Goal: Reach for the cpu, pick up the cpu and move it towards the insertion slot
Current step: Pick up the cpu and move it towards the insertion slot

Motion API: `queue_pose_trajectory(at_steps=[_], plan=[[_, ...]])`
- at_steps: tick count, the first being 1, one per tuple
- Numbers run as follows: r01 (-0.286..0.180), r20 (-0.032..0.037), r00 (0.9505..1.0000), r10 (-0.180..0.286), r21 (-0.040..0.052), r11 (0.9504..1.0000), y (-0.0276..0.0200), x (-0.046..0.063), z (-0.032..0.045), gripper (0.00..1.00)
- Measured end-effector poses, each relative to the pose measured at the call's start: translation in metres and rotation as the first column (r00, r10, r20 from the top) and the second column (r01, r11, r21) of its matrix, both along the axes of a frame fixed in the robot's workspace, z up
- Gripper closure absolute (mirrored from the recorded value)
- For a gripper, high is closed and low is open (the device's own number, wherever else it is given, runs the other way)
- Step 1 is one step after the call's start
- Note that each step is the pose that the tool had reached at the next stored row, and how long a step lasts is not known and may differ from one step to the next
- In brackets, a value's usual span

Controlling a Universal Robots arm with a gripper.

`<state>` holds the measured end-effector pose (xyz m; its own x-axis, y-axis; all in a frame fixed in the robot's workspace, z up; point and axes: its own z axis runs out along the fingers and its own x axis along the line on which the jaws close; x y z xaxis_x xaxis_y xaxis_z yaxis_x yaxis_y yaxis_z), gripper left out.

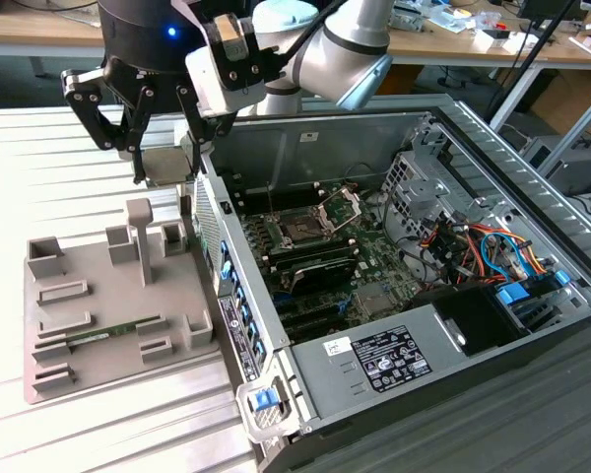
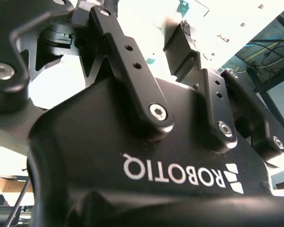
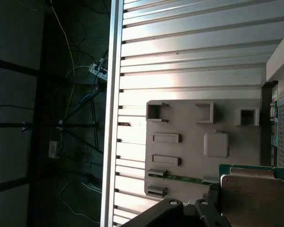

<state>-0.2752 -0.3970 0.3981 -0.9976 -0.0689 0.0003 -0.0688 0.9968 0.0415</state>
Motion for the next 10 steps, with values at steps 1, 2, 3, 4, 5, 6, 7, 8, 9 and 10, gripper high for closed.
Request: queue_pose_trajectory(at_steps=[1,2,3,4,5,6,7,8,9,10], plan=[[0.000,0.0000,1.0000,0.000,0.0000,1.0000,0.0000,0.0010,0.0000,0.45],[0.000,-0.0001,1.0000,0.000,0.0000,1.0000,0.0000,0.0017,0.0000,0.45],[0.000,0.0000,1.0000,0.000,0.0000,1.0000,0.0000,0.0025,0.0000,0.45],[0.000,0.0000,1.0000,0.000,0.0000,1.0000,0.0000,0.0035,0.0000,0.45],[0.000,0.0000,1.0000,0.000,0.0000,1.0000,0.0000,0.0053,0.0000,0.45],[0.000,0.0000,1.0000,0.000,0.0001,1.0000,0.0000,0.0060,0.0000,0.45],[0.000,0.0000,1.0000,0.000,0.0001,1.0000,0.0000,0.0067,0.0000,0.45],[0.000,0.0000,1.0000,0.000,0.0000,1.0000,0.0000,0.0075,0.0000,0.45],[0.000,0.0000,1.0000,0.000,0.0000,1.0000,0.0000,0.0083,0.0000,0.45],[0.000,0.0000,1.0000,0.000,0.0000,1.0000,0.0000,0.0094,0.0000,0.45]])
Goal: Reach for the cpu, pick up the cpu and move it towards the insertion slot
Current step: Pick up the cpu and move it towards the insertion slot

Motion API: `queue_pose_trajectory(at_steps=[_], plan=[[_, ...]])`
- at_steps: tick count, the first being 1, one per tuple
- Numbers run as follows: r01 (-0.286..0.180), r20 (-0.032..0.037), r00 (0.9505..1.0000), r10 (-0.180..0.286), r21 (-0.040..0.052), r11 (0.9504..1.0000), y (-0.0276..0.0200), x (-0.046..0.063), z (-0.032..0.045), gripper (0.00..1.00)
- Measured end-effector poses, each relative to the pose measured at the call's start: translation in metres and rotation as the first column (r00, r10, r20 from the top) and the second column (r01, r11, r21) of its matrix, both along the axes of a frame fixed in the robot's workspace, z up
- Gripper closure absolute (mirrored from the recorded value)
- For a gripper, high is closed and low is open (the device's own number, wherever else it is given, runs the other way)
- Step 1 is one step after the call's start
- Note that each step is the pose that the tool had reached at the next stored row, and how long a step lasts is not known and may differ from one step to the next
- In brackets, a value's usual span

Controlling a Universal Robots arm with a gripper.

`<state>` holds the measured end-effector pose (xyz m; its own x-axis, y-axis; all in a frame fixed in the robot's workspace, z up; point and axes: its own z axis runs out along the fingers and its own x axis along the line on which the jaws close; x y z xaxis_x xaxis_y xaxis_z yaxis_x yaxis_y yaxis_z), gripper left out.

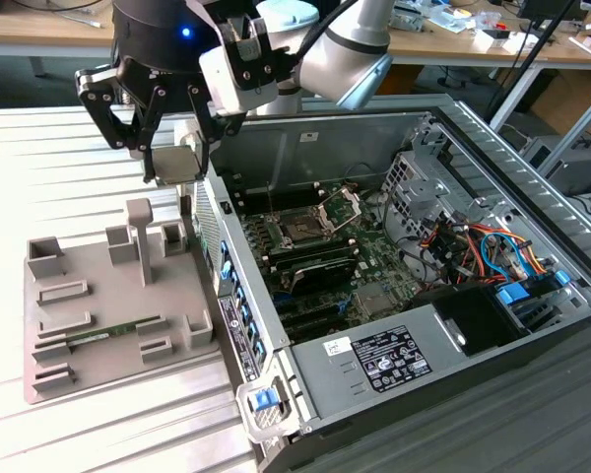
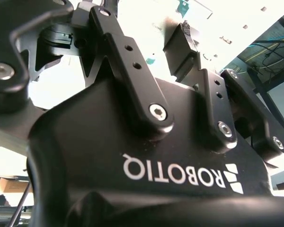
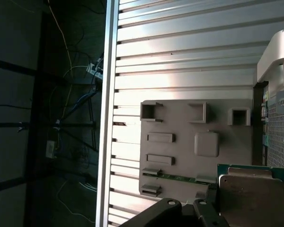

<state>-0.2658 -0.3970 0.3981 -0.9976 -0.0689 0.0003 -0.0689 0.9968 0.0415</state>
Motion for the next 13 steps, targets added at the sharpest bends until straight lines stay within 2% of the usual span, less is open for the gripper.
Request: queue_pose_trajectory(at_steps=[13], plan=[[0.000,0.0000,1.0000,0.000,0.0001,1.0000,0.0000,0.013,0.0000,0.45]])
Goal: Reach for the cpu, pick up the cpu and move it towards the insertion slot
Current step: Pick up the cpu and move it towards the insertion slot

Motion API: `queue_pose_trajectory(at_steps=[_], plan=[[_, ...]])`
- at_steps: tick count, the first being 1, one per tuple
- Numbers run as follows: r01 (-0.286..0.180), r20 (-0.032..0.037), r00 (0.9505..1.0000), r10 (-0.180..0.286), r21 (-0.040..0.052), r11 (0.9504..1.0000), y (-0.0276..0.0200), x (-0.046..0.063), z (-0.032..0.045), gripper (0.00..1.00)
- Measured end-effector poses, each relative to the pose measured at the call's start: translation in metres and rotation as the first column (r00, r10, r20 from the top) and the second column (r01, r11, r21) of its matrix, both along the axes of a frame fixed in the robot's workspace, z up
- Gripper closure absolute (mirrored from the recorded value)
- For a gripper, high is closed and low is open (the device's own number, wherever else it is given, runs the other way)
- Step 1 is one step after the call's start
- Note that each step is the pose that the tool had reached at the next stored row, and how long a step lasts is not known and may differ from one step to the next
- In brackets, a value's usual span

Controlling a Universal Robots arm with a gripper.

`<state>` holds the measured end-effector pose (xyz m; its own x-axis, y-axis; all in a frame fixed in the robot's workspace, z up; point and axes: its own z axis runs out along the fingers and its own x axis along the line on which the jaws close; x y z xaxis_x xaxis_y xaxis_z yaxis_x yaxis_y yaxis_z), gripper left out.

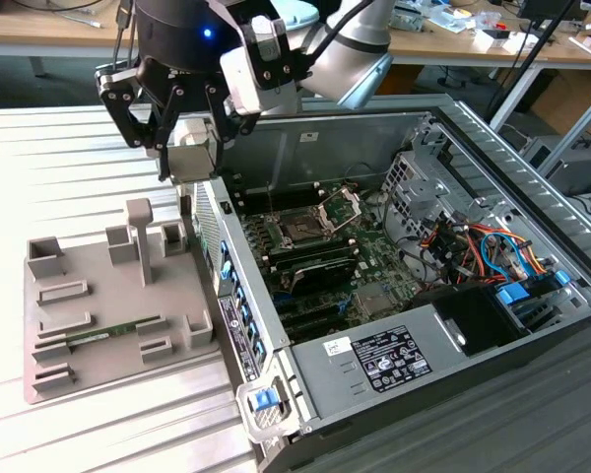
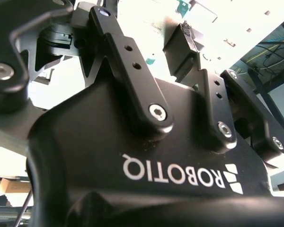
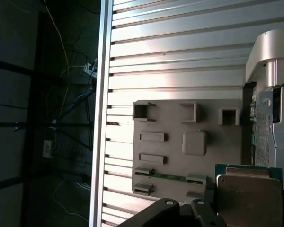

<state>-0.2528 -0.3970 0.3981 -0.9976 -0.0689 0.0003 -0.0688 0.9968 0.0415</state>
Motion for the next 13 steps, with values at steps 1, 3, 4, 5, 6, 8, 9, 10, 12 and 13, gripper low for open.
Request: queue_pose_trajectory(at_steps=[1,3,4,5,6,8,9,10,12,13], plan=[[0.000,0.0000,1.0000,0.000,0.0000,1.0000,0.0000,0.001,0.0000,0.45],[0.000,0.0000,1.0000,0.000,0.0000,1.0000,0.0000,0.003,0.0000,0.45],[0.000,0.0000,1.0000,0.000,0.0000,1.0000,0.0000,0.005,0.0000,0.45],[0.000,0.0000,1.0000,0.000,-0.0001,1.0000,0.0000,0.007,0.0000,0.45],[0.000,0.0000,1.0000,0.000,0.0000,1.0000,0.0000,0.008,0.0000,0.45],[0.000,0.0000,1.0000,0.000,-0.0001,1.0000,0.0000,0.010,0.0000,0.45],[0.000,0.0000,1.0000,0.000,-0.0001,1.0000,0.0000,0.011,0.0000,0.45],[0.000,0.0000,1.0000,0.000,0.0000,1.0000,0.0000,0.011,0.0000,0.45],[0.000,0.0000,1.0000,0.000,-0.0001,1.0000,0.0000,0.013,0.0000,0.45],[0.000,0.0000,1.0000,0.000,-0.0001,1.0000,0.0000,0.015,0.0000,0.45]])
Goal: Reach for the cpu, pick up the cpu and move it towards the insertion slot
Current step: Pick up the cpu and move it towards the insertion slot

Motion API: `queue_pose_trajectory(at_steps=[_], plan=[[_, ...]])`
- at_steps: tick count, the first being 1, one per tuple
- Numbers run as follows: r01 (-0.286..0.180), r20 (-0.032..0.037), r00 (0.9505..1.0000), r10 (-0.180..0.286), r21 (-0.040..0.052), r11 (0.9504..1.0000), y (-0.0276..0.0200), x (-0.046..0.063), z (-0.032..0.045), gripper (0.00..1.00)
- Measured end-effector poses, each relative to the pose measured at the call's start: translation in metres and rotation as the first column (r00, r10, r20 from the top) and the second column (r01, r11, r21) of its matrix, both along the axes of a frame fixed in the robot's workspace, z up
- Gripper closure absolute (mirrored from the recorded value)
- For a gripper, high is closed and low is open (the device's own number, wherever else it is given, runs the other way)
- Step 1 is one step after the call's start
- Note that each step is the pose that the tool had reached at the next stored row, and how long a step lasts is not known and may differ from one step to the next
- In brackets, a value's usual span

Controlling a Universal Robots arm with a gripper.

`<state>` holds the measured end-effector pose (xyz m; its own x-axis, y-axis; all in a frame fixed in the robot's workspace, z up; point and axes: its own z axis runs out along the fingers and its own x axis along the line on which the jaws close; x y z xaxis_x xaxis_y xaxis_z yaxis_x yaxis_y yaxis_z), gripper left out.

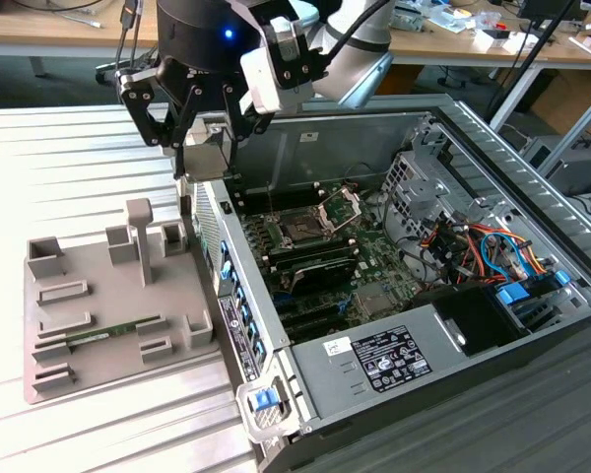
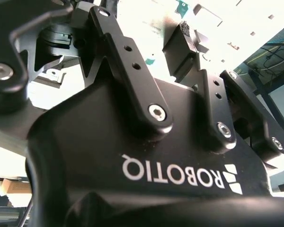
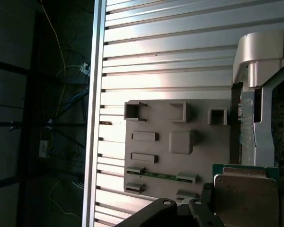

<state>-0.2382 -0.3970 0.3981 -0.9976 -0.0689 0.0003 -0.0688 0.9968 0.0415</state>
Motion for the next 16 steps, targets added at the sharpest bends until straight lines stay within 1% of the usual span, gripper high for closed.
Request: queue_pose_trajectory(at_steps=[13,16], plan=[[0.000,0.0000,1.0000,0.000,0.0000,1.0000,0.0000,0.011,0.0000,0.45],[0.000,0.0000,1.0000,0.000,0.0000,1.0000,0.0000,0.016,0.0000,0.45]])
